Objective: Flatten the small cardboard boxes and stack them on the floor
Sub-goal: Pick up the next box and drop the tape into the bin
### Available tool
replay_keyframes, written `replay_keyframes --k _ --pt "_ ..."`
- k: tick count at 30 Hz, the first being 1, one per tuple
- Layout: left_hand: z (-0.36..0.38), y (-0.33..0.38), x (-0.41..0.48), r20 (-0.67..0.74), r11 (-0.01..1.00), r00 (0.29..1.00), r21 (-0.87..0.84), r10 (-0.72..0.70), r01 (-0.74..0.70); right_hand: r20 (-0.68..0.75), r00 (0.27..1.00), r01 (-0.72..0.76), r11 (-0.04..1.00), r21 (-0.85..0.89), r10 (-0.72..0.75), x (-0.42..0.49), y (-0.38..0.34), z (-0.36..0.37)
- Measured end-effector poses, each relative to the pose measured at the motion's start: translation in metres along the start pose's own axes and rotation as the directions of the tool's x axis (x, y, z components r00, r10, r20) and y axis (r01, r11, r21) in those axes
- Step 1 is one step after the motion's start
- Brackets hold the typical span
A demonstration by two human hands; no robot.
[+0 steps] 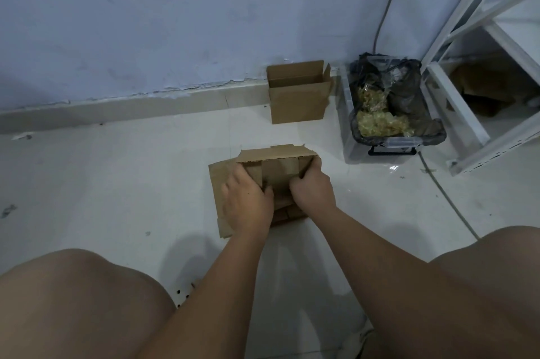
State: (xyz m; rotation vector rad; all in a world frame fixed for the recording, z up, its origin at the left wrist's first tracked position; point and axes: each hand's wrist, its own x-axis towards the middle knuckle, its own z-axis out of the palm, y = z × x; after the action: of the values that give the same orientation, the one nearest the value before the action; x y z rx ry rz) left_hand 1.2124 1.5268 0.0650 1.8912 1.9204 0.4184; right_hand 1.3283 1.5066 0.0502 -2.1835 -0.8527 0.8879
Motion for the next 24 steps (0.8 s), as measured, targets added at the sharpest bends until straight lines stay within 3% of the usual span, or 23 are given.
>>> replay_keyframes --k 2,5,11,14,16,19,24 --pt "-0.001 -0.002 0.007 -0.003 0.985 0.993 -0.126 -0.121 0.120 -0.003 1.000 0.012 1.000 -0.011 -0.012 -0.005 0.003 0.005" --pt "0.002 -0.009 0.018 0.100 0.933 0.959 -0.225 -0.266 0.282 -0.030 0.996 0.079 0.995 -0.054 -0.081 -0.011 0.008 0.013" --pt "0.021 -0.019 0.025 0.221 0.747 0.904 -0.510 -0.365 0.426 -0.054 0.974 0.221 0.975 -0.012 -0.221 -0.005 0.014 0.014" --pt "0.021 -0.019 0.029 0.313 0.577 0.879 -0.665 -0.360 0.474 -0.055 0.979 0.197 0.979 0.053 -0.194 0.002 0.019 0.010" --pt "0.019 -0.020 0.032 0.388 0.462 0.866 -0.735 -0.315 0.497 -0.051 0.996 0.079 0.984 0.159 -0.072 0.008 0.020 0.010" --pt "0.019 -0.020 0.031 0.446 0.381 0.847 -0.758 -0.290 0.530 -0.033 0.999 -0.015 0.938 0.348 0.028 0.015 0.021 0.010" --pt "0.017 -0.022 0.032 0.513 0.237 0.788 -0.764 -0.340 0.600 -0.014 0.999 0.045 0.960 0.276 -0.043 0.020 0.018 0.006"
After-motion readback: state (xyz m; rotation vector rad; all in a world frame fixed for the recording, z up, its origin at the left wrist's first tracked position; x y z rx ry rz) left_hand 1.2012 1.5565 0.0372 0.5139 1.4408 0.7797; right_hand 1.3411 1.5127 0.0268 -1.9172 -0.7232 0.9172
